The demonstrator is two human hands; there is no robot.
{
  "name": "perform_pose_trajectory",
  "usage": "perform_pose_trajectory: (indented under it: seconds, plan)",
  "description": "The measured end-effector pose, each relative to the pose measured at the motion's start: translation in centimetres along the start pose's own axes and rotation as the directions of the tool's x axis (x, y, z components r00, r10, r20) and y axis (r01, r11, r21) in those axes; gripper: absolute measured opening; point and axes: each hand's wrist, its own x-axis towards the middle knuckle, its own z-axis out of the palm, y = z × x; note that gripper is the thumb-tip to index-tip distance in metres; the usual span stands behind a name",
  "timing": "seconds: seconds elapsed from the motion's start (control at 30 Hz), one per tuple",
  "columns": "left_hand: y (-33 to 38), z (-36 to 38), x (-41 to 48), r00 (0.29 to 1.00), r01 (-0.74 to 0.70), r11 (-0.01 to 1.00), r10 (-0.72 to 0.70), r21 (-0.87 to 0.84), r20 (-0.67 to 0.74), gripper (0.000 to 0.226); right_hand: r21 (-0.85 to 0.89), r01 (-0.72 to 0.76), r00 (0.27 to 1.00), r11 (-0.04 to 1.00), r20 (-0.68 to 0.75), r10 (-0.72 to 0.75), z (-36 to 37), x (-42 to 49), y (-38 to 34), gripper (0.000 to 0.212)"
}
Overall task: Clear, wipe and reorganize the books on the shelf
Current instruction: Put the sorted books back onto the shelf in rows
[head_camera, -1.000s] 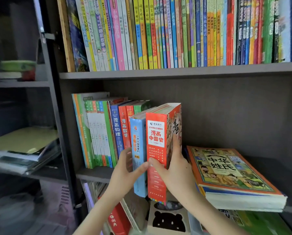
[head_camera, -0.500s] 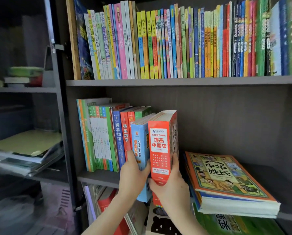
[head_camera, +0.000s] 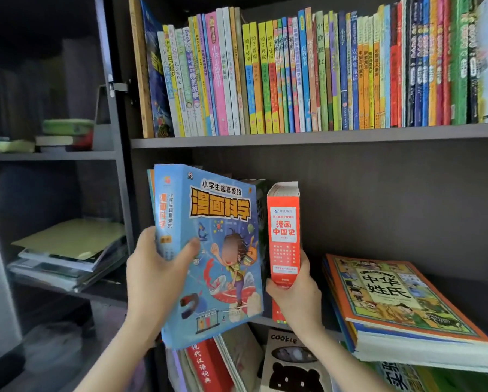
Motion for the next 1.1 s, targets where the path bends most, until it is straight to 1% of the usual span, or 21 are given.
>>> perform_pose_trajectory:
  seconds: [0.13,0.23,0.3,0.37,0.43,0.5,0.57,0.6,0.63,0.67,0.7,0.73,0.77,0.8,0.87,0.9,0.93,1.0,1.1]
  plan:
    - [0.3,-2.9,0.8,0.997,0.021,1.0,-0.021,-0.004,-0.074,0.027,0.037,-0.007,0.999,0.999,0.05,0.006,1.8,2.7,0.0,0.084]
    - [0.2,-4.9,1.5,0.986,0.078,0.991,-0.093,-0.106,-0.14,0.024,-0.001,-0.033,0.991,0.999,0.126,0.033,3.1,4.8,-0.2,0.079]
    - [0.4,-5.9,1.8,0.977,0.1,0.977,-0.132,-0.188,-0.166,0.019,-0.011,-0.077,0.982,0.997,0.174,0.078,3.5,6.3,-0.3,0.083]
    - [0.8,-6.6,1.8,0.976,0.082,0.965,-0.129,-0.249,-0.176,0.017,-0.02,-0.1,0.96,0.995,0.259,0.102,3.2,7.7,-0.3,0.091]
    - [1.6,-6.7,1.6,0.98,0.051,0.963,-0.099,-0.265,-0.173,0.017,-0.066,-0.083,0.932,0.994,0.348,0.101,2.3,8.3,-0.7,0.093]
    - [2.2,-6.1,1.3,0.984,0.017,0.966,-0.062,-0.258,-0.165,0.02,-0.131,-0.053,0.914,0.99,0.393,0.101,1.8,8.4,-1.0,0.089]
    - [2.8,-5.0,0.7,0.988,0.002,0.967,-0.041,-0.255,-0.149,0.026,-0.179,-0.05,0.91,0.983,0.397,0.118,1.2,7.8,-1.3,0.077]
    - [2.9,-4.3,0.5,0.989,-0.006,0.967,-0.031,-0.256,-0.142,0.029,-0.162,-0.06,0.927,0.985,0.357,0.115,0.7,7.5,-1.6,0.067]
    - [2.9,-3.5,0.1,0.991,-0.009,0.965,-0.026,-0.262,-0.13,0.031,-0.087,-0.101,0.948,0.991,0.295,0.122,0.1,7.1,-2.1,0.053]
    - [2.9,-2.6,-0.2,0.993,-0.006,0.961,-0.026,-0.275,-0.115,0.031,0.067,-0.152,0.961,0.986,0.244,0.131,-1.0,6.3,-2.9,0.036]
    - [2.8,-1.7,-0.6,0.994,0.003,0.956,-0.034,-0.293,-0.102,0.031,0.238,-0.21,0.962,0.948,0.221,0.158,-2.1,5.7,-3.6,0.026]
    - [2.8,-0.6,-1.1,0.996,0.012,0.952,-0.04,-0.307,-0.086,0.029,0.359,-0.258,0.952,0.897,0.253,0.172,-3.4,5.1,-4.5,0.027]
    - [2.7,0.5,-1.4,0.996,0.018,0.95,-0.044,-0.311,-0.076,0.027,0.404,-0.274,0.937,0.872,0.317,0.148,-4.7,4.6,-5.2,0.03]
    - [2.6,1.7,-1.8,0.997,0.017,0.949,-0.041,-0.316,-0.069,0.024,0.394,-0.262,0.92,0.881,0.378,0.104,-6.1,4.2,-5.7,0.031]
    - [2.7,4.1,-2.7,0.998,-0.001,0.938,-0.02,-0.345,-0.058,0.02,0.331,-0.207,0.89,0.921,0.455,0.037,-8.0,4.1,-5.5,0.025]
    - [2.8,5.2,-3.1,0.999,-0.013,0.936,-0.004,-0.351,-0.048,0.02,0.309,-0.197,0.883,0.93,0.468,0.032,-8.4,4.3,-5.1,0.022]
    - [2.7,6.1,-3.5,0.999,-0.035,0.94,0.025,-0.338,-0.033,0.021,0.307,-0.211,0.882,0.928,0.47,0.045,-8.7,4.5,-4.7,0.024]
    - [2.2,8.0,-3.9,0.995,-0.09,0.951,0.1,-0.296,0.02,0.023,0.343,-0.245,0.893,0.907,0.444,0.073,-9.0,5.2,-3.4,0.036]
    - [0.6,9.8,-3.9,0.978,-0.151,0.956,0.182,-0.253,0.103,0.033,0.405,-0.257,0.92,0.878,0.381,0.094,-8.5,5.9,-1.5,0.054]
